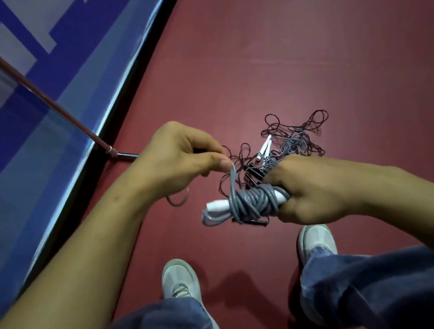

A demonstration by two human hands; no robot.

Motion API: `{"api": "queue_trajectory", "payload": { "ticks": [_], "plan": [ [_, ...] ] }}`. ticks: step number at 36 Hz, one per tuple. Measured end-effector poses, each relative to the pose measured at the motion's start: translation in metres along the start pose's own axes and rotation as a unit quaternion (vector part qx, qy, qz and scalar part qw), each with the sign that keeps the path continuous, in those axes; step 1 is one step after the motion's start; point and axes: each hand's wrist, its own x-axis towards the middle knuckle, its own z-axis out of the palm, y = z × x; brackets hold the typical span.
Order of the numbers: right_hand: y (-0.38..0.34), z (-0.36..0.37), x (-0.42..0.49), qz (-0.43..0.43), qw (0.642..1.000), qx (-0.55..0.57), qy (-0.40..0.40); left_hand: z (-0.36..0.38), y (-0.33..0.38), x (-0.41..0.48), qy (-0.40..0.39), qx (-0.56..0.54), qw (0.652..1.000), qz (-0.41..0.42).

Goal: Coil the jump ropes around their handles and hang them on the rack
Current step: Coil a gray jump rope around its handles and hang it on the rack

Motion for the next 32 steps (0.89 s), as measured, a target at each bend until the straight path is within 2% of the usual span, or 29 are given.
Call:
{"api": "queue_trajectory", "payload": {
  "ticks": [2,4,7,9,12,17,19,24,26,32],
  "plan": [
    [0.0,-0.004,-0.002,-0.005,0.991,0.134,0.03,0.003,-0.003,-0.002,0.001,-0.064,0.998,-0.007],
    [-0.001,-0.012,-0.003,0.006,0.964,0.252,0.081,0.01,-0.002,-0.006,-0.012,-0.115,0.993,-0.023],
    [-0.003,-0.019,-0.001,0.033,0.934,0.324,0.15,0.026,0.006,-0.008,-0.023,-0.167,0.984,-0.058],
    [0.0,-0.019,0.003,0.078,0.929,0.31,0.185,0.035,0.009,-0.006,-0.024,-0.153,0.985,-0.083],
    [0.013,-0.013,0.011,0.157,0.938,0.223,0.216,0.044,0.012,-0.007,-0.041,-0.118,0.987,-0.101],
    [0.019,0.0,0.015,0.202,0.952,0.053,0.222,0.039,0.017,-0.005,-0.032,0.11,0.986,-0.121],
    [0.019,0.003,0.017,0.216,0.955,0.009,0.201,0.036,0.019,-0.007,-0.041,0.209,0.971,-0.11],
    [0.018,0.007,0.017,0.245,0.962,-0.068,0.097,0.038,0.025,-0.009,-0.074,0.416,0.905,-0.053],
    [0.019,0.003,0.016,0.243,0.964,-0.08,0.077,0.033,0.026,-0.005,-0.072,0.441,0.894,-0.037],
    [0.03,-0.004,0.012,0.258,0.964,-0.029,0.062,0.027,0.017,-0.001,-0.08,0.387,0.919,0.018]
  ]
}}
